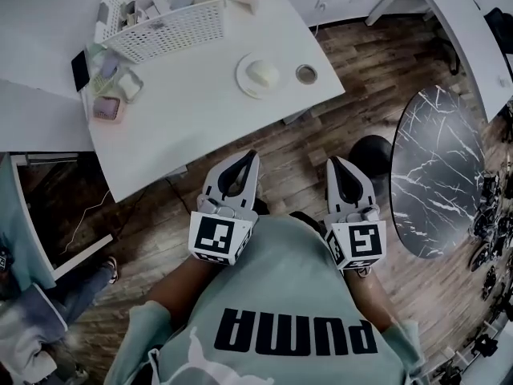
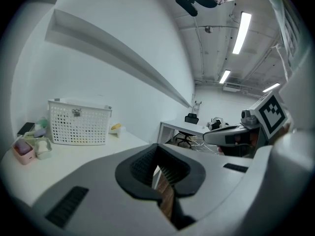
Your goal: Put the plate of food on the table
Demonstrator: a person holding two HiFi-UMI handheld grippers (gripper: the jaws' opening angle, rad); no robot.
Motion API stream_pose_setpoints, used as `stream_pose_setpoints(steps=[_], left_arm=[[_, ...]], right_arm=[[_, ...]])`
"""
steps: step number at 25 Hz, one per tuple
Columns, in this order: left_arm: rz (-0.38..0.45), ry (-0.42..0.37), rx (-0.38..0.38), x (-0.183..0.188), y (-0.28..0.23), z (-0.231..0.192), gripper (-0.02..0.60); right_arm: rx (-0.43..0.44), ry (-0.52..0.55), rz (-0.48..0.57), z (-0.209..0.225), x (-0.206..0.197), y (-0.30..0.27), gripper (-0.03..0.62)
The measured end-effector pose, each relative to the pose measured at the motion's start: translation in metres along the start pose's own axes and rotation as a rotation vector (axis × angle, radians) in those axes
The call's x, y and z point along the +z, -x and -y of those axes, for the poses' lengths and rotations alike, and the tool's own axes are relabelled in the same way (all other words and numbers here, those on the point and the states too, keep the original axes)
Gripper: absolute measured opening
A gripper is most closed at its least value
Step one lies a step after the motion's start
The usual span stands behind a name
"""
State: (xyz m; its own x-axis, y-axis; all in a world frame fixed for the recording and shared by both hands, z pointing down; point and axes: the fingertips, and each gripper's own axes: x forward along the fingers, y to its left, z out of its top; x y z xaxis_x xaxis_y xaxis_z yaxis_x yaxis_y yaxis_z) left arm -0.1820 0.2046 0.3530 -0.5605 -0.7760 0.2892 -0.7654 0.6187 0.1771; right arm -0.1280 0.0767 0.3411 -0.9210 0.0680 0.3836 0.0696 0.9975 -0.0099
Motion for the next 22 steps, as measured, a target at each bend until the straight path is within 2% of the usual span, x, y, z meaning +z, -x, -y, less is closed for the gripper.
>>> stream_pose_setpoints(steps=[10, 22], left_arm=[[-0.003, 0.017, 0.013, 0.000, -0.003, -0.026, 0.006], [0.010, 0.036, 0.147, 0.009, -0.020, -0.055, 0.006]], right_arm=[[0.009, 0.012, -0.009, -0.007, 0.008, -0.024, -0.002], [0.132, 0.030, 0.000, 0.001, 0.019, -0.076, -0.002]])
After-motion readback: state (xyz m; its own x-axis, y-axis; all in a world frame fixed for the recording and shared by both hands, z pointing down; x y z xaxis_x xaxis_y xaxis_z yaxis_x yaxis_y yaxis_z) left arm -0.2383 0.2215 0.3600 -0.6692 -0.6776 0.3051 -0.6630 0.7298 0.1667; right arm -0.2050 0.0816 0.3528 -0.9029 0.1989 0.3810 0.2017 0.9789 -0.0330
